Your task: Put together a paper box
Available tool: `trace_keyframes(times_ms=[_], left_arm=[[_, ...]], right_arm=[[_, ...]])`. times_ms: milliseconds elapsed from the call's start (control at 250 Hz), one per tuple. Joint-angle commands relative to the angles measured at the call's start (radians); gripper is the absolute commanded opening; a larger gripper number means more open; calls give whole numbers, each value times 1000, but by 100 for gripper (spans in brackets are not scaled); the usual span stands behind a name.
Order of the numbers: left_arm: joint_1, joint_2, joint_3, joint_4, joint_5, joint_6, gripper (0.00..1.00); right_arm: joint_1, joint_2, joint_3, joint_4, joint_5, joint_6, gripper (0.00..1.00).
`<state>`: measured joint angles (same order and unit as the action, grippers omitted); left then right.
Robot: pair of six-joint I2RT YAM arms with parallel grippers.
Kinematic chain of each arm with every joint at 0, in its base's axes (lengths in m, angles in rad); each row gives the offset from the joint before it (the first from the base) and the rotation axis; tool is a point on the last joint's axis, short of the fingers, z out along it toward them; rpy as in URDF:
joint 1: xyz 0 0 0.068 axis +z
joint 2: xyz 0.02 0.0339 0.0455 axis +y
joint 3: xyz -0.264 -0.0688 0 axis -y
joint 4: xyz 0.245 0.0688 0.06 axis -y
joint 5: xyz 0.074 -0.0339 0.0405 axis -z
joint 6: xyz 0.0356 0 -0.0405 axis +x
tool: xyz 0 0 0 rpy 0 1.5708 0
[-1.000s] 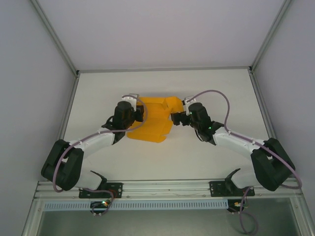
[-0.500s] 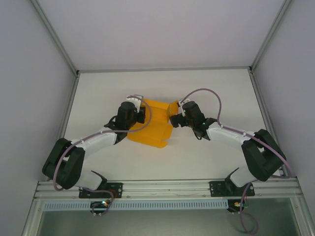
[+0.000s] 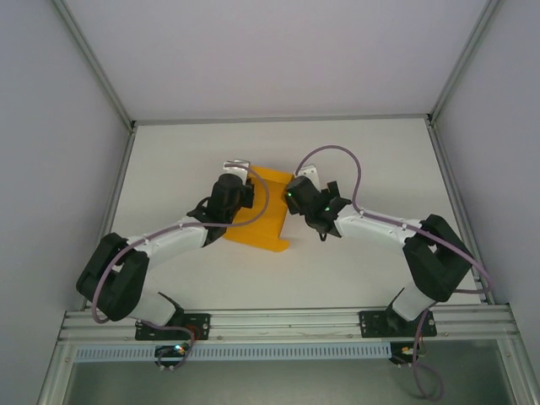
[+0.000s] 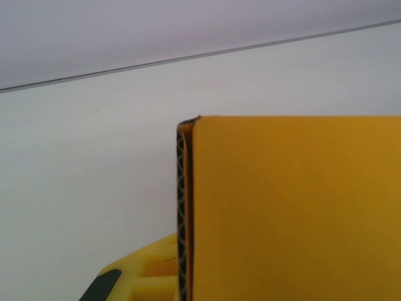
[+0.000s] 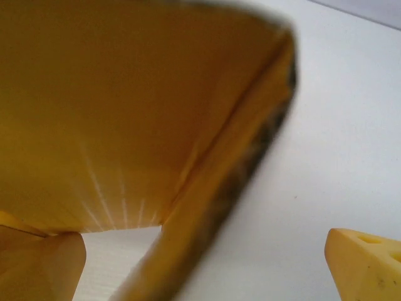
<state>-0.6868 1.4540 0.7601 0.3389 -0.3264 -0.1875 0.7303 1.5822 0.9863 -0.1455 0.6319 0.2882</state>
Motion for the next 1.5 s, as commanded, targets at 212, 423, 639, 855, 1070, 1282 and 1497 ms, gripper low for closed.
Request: trace_keyframes(times_ms=[212,423,639,855,1070,1282,1497], left_arm=[[84,-60,-47,-44,126,-36,0],[141,-103,-82,0,273,-69,0],[145,-129,-95,16,341,-62,0],[144,-124,-88,14,350,-70,0],[147,-122,-68,-5,346,-69,0],[145,-127,-74,-4,347,-82,0],[139,-120,-77,-10,297,-95,0]], right_arm=[[-45,-476,-288,42,-378,-137,100],[-257,-766,-439,99,-598,-109,100],[-460,-648,-344,68,-779,-111,100],[-439,-372,-166,40,-1024,-160,90],[-349,-235,-90,60,-1142,-216,90],[-297,-109,-26,131,-1159,-170,89],[-273,-43,4,248,-1195,-81,85]])
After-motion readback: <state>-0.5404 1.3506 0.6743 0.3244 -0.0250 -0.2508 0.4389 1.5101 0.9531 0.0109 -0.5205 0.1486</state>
